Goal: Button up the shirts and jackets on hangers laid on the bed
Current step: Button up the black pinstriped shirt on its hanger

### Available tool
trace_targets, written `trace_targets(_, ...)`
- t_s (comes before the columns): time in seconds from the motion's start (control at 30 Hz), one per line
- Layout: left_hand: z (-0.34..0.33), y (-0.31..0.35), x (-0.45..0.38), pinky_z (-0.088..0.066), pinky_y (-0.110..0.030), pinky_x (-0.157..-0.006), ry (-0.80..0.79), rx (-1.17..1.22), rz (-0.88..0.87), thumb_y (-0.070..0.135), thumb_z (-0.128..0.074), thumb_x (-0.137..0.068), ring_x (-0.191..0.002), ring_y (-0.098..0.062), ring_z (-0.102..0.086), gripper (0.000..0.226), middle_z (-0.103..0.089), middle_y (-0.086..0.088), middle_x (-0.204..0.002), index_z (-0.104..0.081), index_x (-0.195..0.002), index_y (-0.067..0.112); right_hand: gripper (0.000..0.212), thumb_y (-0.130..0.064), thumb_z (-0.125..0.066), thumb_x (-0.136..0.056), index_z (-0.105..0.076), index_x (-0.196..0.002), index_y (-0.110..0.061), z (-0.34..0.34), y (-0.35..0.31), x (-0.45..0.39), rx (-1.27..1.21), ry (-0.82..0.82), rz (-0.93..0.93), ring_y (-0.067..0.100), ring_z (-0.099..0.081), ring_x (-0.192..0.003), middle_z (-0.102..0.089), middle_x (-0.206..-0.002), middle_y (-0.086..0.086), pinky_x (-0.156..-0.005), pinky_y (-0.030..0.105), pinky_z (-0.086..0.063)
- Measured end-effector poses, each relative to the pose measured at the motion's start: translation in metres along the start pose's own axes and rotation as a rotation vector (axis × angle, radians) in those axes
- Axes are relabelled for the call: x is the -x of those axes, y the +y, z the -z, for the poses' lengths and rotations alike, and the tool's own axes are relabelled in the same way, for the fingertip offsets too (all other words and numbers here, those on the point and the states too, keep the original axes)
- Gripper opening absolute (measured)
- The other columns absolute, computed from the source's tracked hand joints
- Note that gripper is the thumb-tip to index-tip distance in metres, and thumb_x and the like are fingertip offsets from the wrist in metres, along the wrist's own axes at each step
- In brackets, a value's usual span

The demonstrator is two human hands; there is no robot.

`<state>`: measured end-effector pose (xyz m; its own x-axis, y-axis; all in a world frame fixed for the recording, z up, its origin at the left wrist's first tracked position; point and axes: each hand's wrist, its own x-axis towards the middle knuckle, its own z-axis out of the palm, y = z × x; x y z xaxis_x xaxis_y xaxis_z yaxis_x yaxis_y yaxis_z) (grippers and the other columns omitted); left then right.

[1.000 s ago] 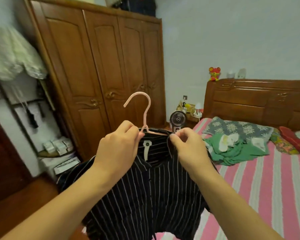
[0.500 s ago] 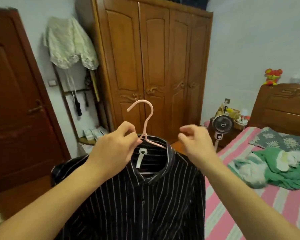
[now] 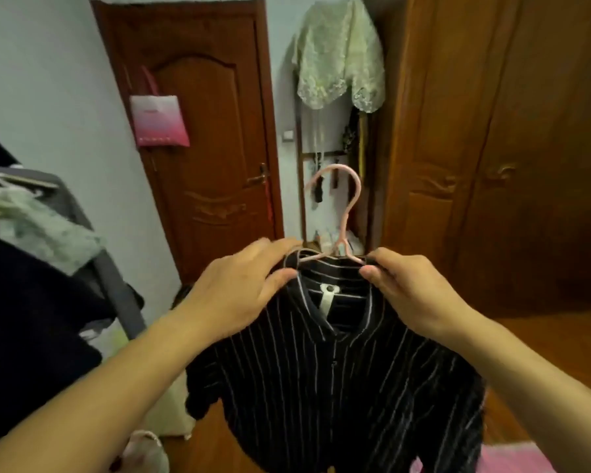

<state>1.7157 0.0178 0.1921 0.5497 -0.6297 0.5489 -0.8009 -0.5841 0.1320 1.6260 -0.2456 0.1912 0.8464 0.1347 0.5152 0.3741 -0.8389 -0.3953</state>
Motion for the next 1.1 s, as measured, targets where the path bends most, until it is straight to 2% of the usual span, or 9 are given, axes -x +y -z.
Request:
trace_targets(0.13,0.023,-0.064,0.042,-0.047,-0.035,-0.056,0.081,-0.212,0.15,0.062,-0.022,-0.104,-0.071,-0.022,-0.065,0.047,-0.066,0.005,-0.08,-0.056,-0.096,0.03,0.04,-0.061,-0.042,-0.091,-0.06,-0.091,-0.025,-0.014,0.014,-0.055,-0.172,-0.138,0.094,0.008,-0.059,-0.072,-0.062,-0.076,-0.003,-0.068,0.034,-0.048)
trace_targets(0.3,0.061,-0.107,0.083,-0.047,-0.041,-0.068,0.198,-0.314,0.572,0.053,-0.032,-0.098,-0.082,-0.025,-0.063,0.048,-0.067,0.0,-0.087,-0.063,-0.094,0.016,0.066,-0.088,-0.033,-0.082,-0.06,-0.092,-0.029,-0.053,0.013,-0.09,-0.243,-0.483,0.198,0.014,-0.062,-0.078,-0.064,-0.083,-0.001,-0.076,0.043,-0.05)
trace_targets(0.47,0.081,-0.121,0.118,-0.046,-0.042,-0.074,0.462,-0.312,0.796,0.028,-0.05,-0.103,-0.083,-0.025,-0.063,0.022,-0.067,-0.002,-0.087,-0.066,-0.094,0.015,0.007,-0.041,-0.065,-0.086,-0.073,-0.086,-0.041,-0.083,-0.024,-0.129,-0.663,-0.545,0.148,-0.002,-0.062,-0.092,-0.072,-0.099,-0.017,-0.09,0.018,-0.043)
trace_targets(0.53,0.094,-0.128,0.131,-0.047,-0.043,-0.082,0.455,-0.354,0.882,0.03,-0.05,-0.104,-0.088,-0.022,-0.06,0.023,-0.066,0.001,-0.09,-0.066,-0.097,0.017,0.021,-0.025,-0.06,-0.092,-0.076,-0.09,-0.038,-0.099,-0.042,-0.138,-0.666,-0.625,0.188,-0.004,-0.066,-0.094,-0.074,-0.101,-0.019,-0.088,0.018,-0.045)
trace_targets(0.63,0.121,-0.138,0.16,-0.044,-0.044,-0.098,0.209,-0.491,1.136,0.045,-0.046,-0.104,-0.114,-0.025,-0.054,0.031,-0.061,0.0,-0.117,-0.062,-0.12,0.024,0.021,-0.047,-0.053,-0.089,-0.071,-0.088,-0.037,-0.132,-0.081,-0.144,-0.542,-0.525,0.258,-0.009,-0.066,-0.087,-0.072,-0.089,-0.028,-0.073,0.012,-0.048)
trace_targets(0.73,0.165,-0.14,0.188,-0.041,-0.046,-0.106,0.149,-0.574,1.367,0.044,-0.051,-0.101,-0.13,-0.031,-0.042,0.046,-0.048,-0.008,-0.14,-0.047,-0.143,0.025,0.038,-0.057,-0.043,-0.092,-0.064,-0.085,-0.027,-0.18,-0.124,-0.156,-0.441,-0.464,0.347,0.005,-0.066,-0.071,-0.071,-0.075,-0.007,-0.068,0.031,-0.052)
trace_targets(0.9,0.255,-0.119,0.217,-0.053,-0.043,-0.09,0.105,-0.766,1.349,0.036,-0.052,-0.097,-0.106,-0.025,-0.061,0.023,-0.064,-0.003,-0.115,-0.066,-0.111,0.025,0.019,-0.027,-0.049,-0.104,-0.061,-0.09,-0.023,-0.225,-0.226,-0.202,-0.39,-0.354,0.473,0.009,-0.058,-0.067,-0.063,-0.075,-0.005,-0.058,0.02,-0.046)
trace_targets(0.97,0.285,-0.111,0.224,-0.053,-0.039,-0.086,0.07,-0.845,1.315,0.036,-0.05,-0.098,-0.095,-0.019,-0.06,0.022,-0.066,0.001,-0.106,-0.069,-0.103,0.026,0.02,-0.028,-0.048,-0.104,-0.064,-0.097,-0.018,-0.237,-0.276,-0.233,-0.385,-0.262,0.495,0.022,-0.061,-0.076,-0.064,-0.082,0.001,-0.067,0.036,-0.048)
trace_targets(1.1,0.337,-0.109,0.238,-0.054,-0.039,-0.082,0.099,-1.028,1.257,0.036,-0.046,-0.099,-0.093,-0.02,-0.059,0.025,-0.064,0.0,-0.104,-0.067,-0.107,0.025,0.02,-0.025,-0.049,-0.103,-0.063,-0.094,-0.014,-0.267,-0.37,-0.292,-0.33,-0.089,0.602,0.04,-0.063,-0.09,-0.069,-0.092,0.015,-0.067,0.039,-0.037)
